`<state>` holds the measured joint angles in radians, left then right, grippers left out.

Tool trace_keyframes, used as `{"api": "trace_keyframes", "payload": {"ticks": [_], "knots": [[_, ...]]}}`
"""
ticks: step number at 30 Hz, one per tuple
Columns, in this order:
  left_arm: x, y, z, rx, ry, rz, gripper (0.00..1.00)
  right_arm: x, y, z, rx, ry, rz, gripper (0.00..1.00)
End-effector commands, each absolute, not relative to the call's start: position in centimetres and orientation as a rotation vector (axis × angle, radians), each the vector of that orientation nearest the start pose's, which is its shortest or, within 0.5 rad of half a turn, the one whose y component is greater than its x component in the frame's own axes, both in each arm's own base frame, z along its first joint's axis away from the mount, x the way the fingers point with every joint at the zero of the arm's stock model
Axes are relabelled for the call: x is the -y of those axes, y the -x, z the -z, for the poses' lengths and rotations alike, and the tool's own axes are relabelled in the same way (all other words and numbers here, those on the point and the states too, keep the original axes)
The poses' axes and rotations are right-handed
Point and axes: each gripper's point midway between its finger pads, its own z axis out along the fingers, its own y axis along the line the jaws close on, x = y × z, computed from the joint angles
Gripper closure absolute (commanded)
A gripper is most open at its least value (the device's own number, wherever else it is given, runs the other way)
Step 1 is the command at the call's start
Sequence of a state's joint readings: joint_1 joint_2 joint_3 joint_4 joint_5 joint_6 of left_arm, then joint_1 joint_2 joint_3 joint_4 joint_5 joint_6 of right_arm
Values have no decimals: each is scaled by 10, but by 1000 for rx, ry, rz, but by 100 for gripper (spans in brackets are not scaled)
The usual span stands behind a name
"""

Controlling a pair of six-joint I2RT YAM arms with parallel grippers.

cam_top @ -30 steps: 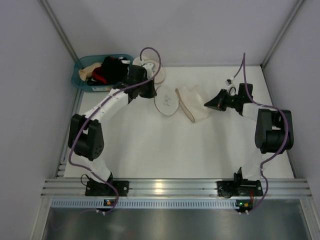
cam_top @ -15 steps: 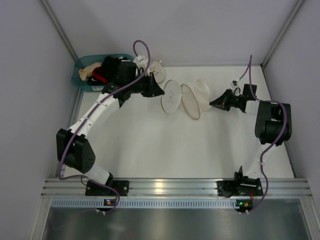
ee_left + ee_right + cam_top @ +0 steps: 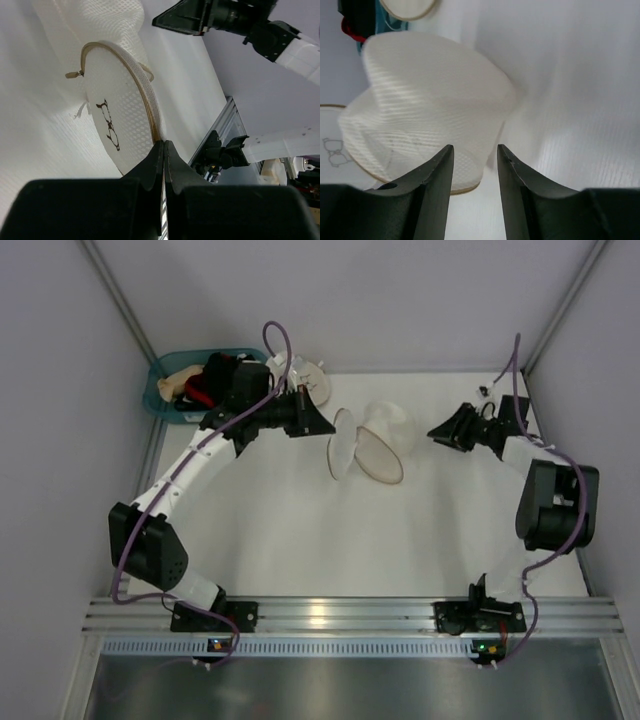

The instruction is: Place the bra in the laundry bag and zip it closed

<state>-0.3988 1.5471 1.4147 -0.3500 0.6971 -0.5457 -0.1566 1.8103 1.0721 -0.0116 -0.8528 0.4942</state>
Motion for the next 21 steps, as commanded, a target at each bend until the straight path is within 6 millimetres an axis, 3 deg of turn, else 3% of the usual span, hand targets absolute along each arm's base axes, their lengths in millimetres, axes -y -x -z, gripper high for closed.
{"api": "trace_keyframes", "payload": {"ticks": [1,4,6,8,11,14,21], "knots": [[280,-330,-307,-2108,-265,1311,100,-60,-430,-189,-2068,-89,-950,59],[282,-331,-306,-2126,-226,1343,100,-72,-407,-208,-2024,56,-910,60],[285,-331,-311,-2123,-213,1383,100,-92,-391,-207,-2039,154,-889,50],[288,-332,-312,-2125,-205,1410,100,-105,-385,-199,-2048,257,-830,45],[289,-337,-314,-2122,-178,1434,100,-145,-373,-187,-2057,427,-808,41],[288,-341,-315,-2123,-160,1440,100,-157,-371,-178,-2074,491,-717,40],[285,-346,-302,-2150,-123,1443,100,-160,-362,-163,-2049,592,-611,37]]}}
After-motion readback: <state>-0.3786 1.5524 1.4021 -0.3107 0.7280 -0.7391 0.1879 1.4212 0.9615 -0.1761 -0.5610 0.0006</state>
